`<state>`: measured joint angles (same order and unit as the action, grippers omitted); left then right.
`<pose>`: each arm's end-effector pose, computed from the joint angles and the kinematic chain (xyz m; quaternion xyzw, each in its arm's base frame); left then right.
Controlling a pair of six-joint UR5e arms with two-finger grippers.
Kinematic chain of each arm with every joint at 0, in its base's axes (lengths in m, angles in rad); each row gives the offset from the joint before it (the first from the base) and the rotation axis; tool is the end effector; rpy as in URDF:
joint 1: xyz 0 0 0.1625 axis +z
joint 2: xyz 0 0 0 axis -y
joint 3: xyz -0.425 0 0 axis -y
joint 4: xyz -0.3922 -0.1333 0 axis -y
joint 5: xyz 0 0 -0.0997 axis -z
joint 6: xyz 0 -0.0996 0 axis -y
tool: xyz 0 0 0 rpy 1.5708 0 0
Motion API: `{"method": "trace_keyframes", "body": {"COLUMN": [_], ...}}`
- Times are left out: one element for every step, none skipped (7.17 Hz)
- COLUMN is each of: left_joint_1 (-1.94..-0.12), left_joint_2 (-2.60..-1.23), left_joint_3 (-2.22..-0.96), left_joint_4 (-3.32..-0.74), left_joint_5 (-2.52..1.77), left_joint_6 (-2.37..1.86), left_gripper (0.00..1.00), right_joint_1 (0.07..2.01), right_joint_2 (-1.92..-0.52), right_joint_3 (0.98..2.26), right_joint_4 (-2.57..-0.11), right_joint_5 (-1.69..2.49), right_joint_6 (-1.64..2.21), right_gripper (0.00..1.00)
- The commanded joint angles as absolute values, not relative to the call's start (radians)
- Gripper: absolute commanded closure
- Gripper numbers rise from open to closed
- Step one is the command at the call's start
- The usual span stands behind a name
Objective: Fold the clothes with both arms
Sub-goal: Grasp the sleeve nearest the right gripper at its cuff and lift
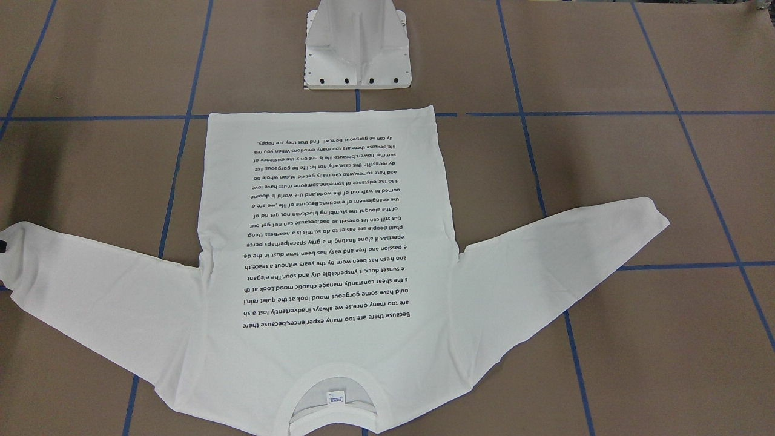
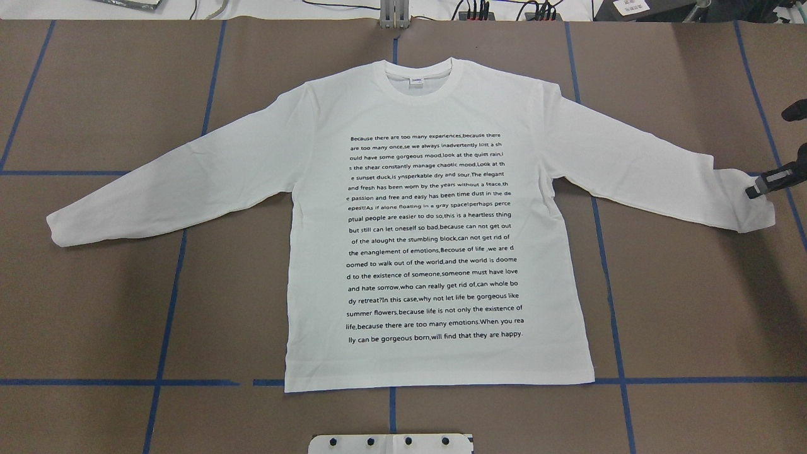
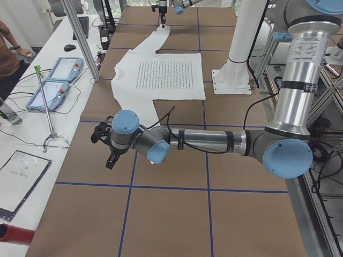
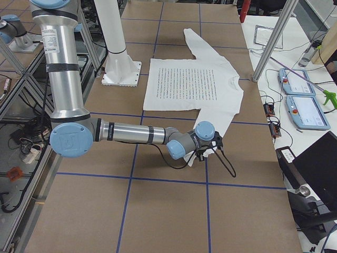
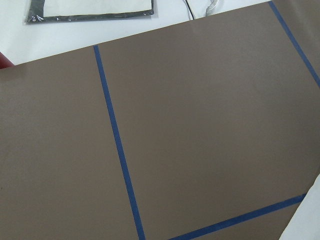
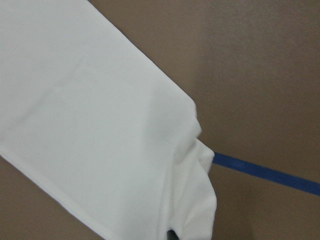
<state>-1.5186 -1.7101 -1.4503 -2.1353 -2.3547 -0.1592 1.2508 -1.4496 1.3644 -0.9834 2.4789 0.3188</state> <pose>-0.0330 -0.5757 0.5800 0.2257 0.3919 0.0623 0.8897 -0.1239 -0.5479 0.6235 0.0786 -0.4735 -0.1095 0.8704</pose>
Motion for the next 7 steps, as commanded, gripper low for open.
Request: {"method": "trace_keyframes", "body": {"left_joint_1": [-1.519,-1.519,-1.519,-1.519,-1.519,-1.519,-1.519], "left_joint_2": [-1.709,-1.707,-1.707,-1.707,-1.707,-1.709,-1.709], "left_joint_3": [-1.453,-1.445,-1.443,-1.440,-1.442,-1.433,-1.424], "left_joint_4": [-2.143,-2.157,-2.157,-2.157,-2.157,-2.157,-2.157], "left_joint_5": [-2.355,-2.347,-2.339,-2.338,-2.336,-2.335,-2.324], "left_joint_6": [-0.158,-0.160,-0.161,-0.161,-0.158,-0.158,-0.158], "left_gripper": [0.01,0.01,0.01,0.01,0.01,0.01,0.01], "right_joint_1": [1.252,1.244,1.235,1.211,1.166,1.116,1.076], "right_joint_2": [-1.323,-1.260,-1.179,-1.096,-1.009,-0.920,-0.822], "right_joint_3": [1.391,1.391,1.393,1.391,1.382,1.373,1.359], "right_joint_4": [-0.983,-0.985,-0.988,-0.994,-0.994,-0.999,-1.031], "right_joint_5": [2.566,2.597,2.602,2.600,2.588,2.544,2.493], "right_joint_6": [0.473,0.532,0.634,0.714,0.795,0.849,0.892], "right_gripper": [1.00,1.00,1.00,1.00,1.00,1.00,1.00]}}
